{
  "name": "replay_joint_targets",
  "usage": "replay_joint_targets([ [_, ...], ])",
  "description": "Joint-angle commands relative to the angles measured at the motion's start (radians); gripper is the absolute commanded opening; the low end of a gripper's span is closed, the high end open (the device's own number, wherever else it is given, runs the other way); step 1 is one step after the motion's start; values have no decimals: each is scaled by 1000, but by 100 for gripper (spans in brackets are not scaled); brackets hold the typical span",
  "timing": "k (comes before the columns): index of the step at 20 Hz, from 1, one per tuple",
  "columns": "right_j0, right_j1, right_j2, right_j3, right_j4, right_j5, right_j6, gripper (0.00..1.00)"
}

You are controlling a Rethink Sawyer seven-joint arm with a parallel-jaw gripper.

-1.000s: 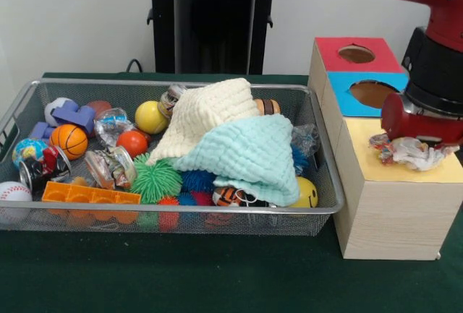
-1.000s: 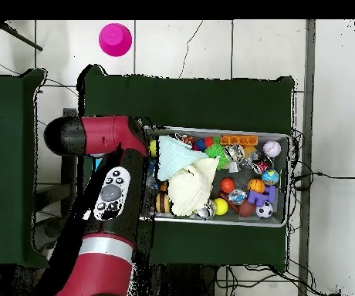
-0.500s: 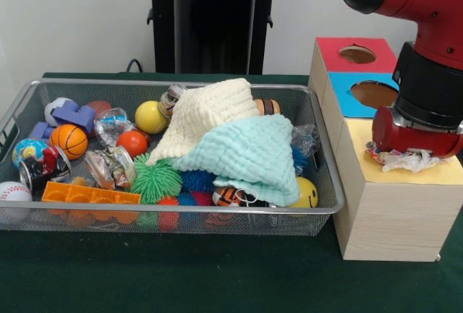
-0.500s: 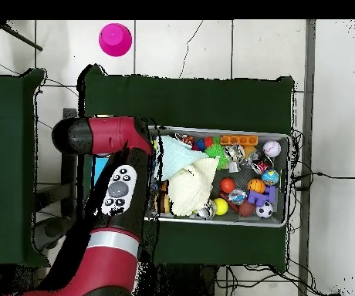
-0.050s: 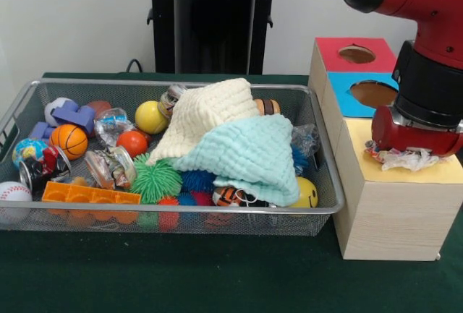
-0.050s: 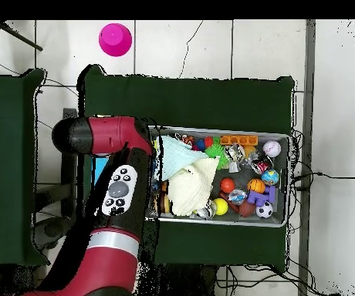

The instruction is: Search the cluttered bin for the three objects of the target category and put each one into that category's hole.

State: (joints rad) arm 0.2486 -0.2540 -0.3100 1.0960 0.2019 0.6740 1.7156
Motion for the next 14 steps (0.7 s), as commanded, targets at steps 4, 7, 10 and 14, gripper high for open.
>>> replay_joint_targets([
  [4, -14, -190, 17, 42, 25, 438, 175, 0],
  [7, -16, -186, 25, 46, 15, 401, 174, 0],
  [10, -19, -187, 26, 21, 10, 432, 180, 0],
  [14, -19, -192, 31, 22, 11, 441, 191, 0],
])
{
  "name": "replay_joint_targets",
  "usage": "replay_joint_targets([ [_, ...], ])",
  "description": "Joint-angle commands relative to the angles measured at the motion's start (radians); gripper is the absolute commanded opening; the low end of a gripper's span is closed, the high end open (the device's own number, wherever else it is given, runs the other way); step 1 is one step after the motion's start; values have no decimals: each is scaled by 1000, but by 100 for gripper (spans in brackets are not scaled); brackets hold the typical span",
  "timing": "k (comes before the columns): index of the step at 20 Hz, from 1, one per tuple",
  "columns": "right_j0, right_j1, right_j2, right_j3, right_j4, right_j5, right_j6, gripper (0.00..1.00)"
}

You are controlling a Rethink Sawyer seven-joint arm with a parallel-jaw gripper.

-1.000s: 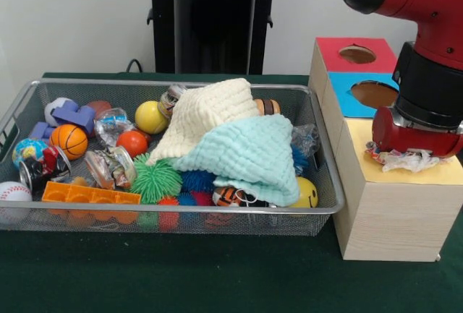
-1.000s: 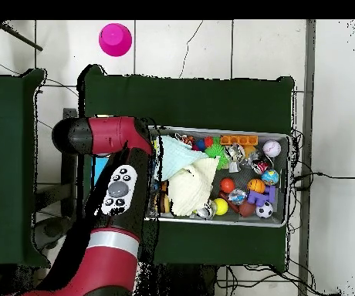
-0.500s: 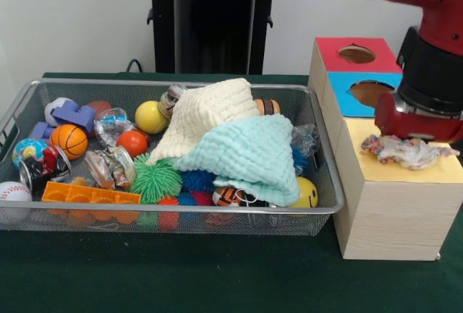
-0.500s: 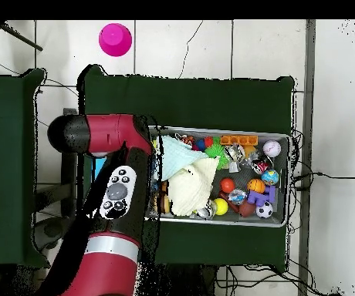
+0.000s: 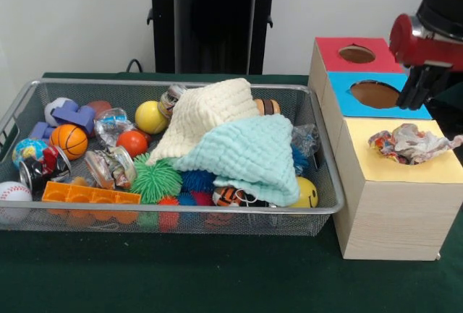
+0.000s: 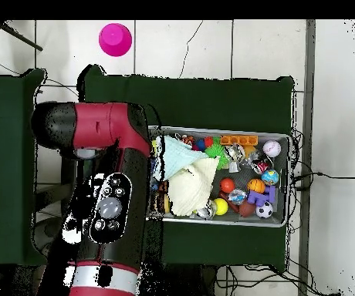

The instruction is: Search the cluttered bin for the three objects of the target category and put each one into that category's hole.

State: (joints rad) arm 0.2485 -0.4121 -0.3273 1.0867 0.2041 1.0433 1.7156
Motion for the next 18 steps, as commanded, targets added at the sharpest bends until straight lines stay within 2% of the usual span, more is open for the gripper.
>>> replay_joint_targets([
  [1, -20, -31, 51, 32, 9, 65, 192, 0],
  [5, -21, -26, 55, 36, 5, 44, 197, 0],
  [11, -24, -38, 52, 17, -4, 65, 183, 0],
  [16, -33, -7, 45, -44, -36, -63, 160, 0],
  [18, -36, -2, 45, -50, -37, -76, 161, 0],
])
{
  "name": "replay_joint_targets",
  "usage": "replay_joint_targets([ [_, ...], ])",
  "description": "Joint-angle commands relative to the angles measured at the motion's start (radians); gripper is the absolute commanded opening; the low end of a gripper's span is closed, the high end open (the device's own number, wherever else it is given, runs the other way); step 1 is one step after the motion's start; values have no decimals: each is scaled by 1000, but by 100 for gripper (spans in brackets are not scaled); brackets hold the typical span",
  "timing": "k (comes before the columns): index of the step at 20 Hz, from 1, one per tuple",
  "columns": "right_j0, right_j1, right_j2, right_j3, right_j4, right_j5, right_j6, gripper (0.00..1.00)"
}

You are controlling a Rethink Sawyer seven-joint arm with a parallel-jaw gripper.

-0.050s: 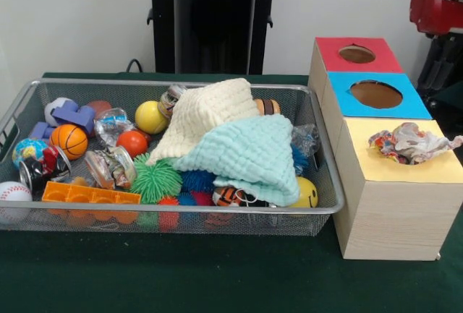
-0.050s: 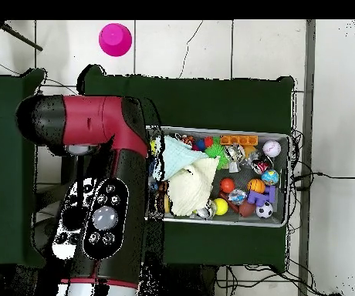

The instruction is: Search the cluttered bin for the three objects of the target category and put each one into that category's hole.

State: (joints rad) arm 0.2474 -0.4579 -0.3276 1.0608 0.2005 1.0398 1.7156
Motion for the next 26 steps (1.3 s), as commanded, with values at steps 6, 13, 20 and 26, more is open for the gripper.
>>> replay_joint_targets([
  [6, -34, 42, 49, -1, -41, -152, 162, 0],
  [13, -40, 59, 59, 35, -52, -262, 145, 0],
  [20, -44, 68, 55, 38, -69, -316, 114, 0],
  [26, -42, 78, 43, 14, -111, -289, 60, 0],
])
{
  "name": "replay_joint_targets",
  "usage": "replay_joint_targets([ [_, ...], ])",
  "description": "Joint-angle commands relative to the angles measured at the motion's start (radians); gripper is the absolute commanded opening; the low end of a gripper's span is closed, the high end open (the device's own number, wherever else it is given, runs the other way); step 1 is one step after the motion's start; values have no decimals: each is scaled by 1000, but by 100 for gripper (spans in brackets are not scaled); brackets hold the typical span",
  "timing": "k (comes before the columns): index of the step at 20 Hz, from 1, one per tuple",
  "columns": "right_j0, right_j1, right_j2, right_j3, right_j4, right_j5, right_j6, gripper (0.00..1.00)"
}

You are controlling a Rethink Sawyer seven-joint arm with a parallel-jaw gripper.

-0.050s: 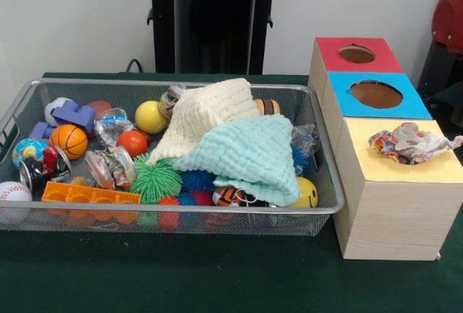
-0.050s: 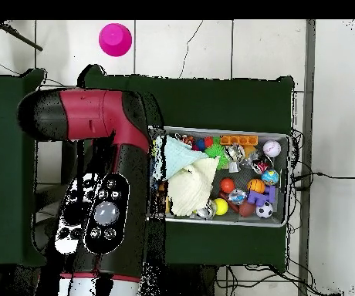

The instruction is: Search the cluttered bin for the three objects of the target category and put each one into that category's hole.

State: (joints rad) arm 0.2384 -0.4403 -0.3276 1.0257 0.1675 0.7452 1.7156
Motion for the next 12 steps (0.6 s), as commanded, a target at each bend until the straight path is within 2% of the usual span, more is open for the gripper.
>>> replay_joint_targets([
  [1, -34, 60, 43, 48, -86, 7, 51, 0],
  [7, -49, 47, 62, 49, -126, 8, 9, 0],
  [12, -56, 47, 75, 56, -151, -18, 13, 0],
])
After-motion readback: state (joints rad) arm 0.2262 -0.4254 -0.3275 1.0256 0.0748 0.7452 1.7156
